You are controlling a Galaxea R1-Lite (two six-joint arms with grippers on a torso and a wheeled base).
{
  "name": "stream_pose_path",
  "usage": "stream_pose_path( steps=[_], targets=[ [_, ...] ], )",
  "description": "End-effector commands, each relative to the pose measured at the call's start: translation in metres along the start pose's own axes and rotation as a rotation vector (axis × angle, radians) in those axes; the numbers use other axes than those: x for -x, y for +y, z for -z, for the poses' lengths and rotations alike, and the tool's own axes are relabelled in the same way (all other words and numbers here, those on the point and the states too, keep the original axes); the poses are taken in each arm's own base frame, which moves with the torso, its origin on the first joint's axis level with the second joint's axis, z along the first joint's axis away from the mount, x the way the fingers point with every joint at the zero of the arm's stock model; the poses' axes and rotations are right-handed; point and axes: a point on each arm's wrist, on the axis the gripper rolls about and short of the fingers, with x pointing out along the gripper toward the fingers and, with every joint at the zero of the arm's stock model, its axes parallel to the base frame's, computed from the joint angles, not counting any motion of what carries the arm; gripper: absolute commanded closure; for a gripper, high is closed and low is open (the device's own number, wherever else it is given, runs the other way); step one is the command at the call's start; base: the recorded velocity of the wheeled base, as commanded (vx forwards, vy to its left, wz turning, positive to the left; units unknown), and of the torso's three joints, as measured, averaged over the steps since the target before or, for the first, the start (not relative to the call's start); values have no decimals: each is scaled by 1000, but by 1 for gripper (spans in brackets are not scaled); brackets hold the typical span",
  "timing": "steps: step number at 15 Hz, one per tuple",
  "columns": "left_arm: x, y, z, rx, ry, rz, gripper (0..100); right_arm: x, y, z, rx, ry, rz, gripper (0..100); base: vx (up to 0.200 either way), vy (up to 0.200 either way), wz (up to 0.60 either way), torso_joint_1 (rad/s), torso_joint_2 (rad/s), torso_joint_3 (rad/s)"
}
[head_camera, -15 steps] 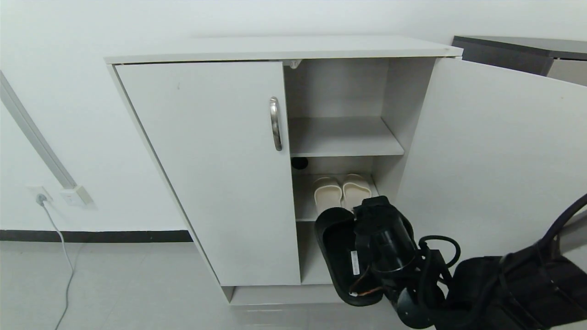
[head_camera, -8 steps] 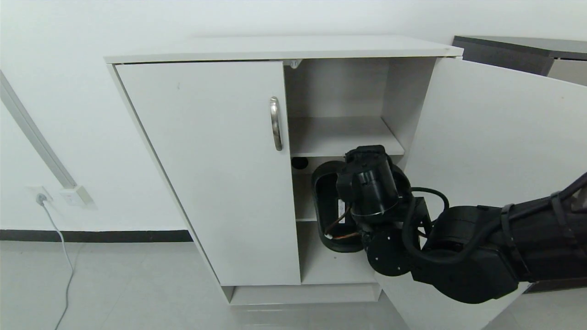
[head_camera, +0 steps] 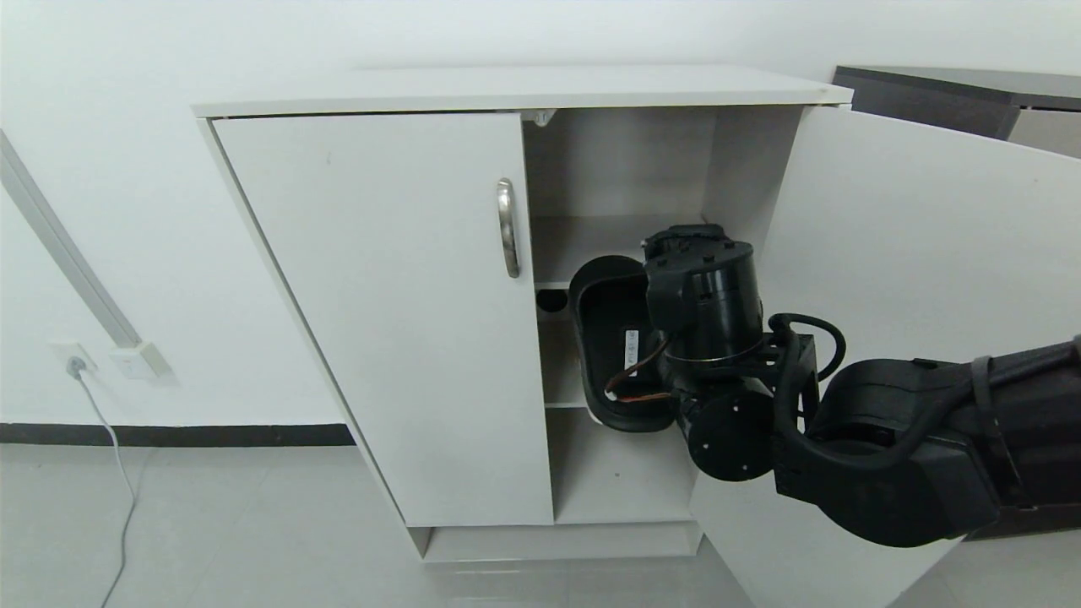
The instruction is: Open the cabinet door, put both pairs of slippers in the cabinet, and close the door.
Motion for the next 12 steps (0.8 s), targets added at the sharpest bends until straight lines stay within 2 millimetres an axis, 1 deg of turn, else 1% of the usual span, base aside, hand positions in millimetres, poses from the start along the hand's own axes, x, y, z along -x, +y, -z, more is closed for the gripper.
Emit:
stream_pose_path(
  steps=[1, 5, 10, 12],
  targets=[
    [0, 0, 0, 0, 3, -1, 100, 1, -1, -1, -6, -2, -1, 100, 0, 0, 0, 0, 0, 0],
    [0, 0, 0, 4, 3, 1, 100, 1, -2, 2, -2, 4, 1, 100, 0, 0, 0, 0, 0, 0],
    [0, 0, 0, 1, 3, 4, 100, 0, -1, 3, 0, 6, 1, 100, 200, 0, 0, 0, 2, 5],
    [0, 0, 0, 1, 0, 4, 100, -1, 1, 0, -3, -1, -1, 100, 200, 0, 0, 5, 2, 5]
  ],
)
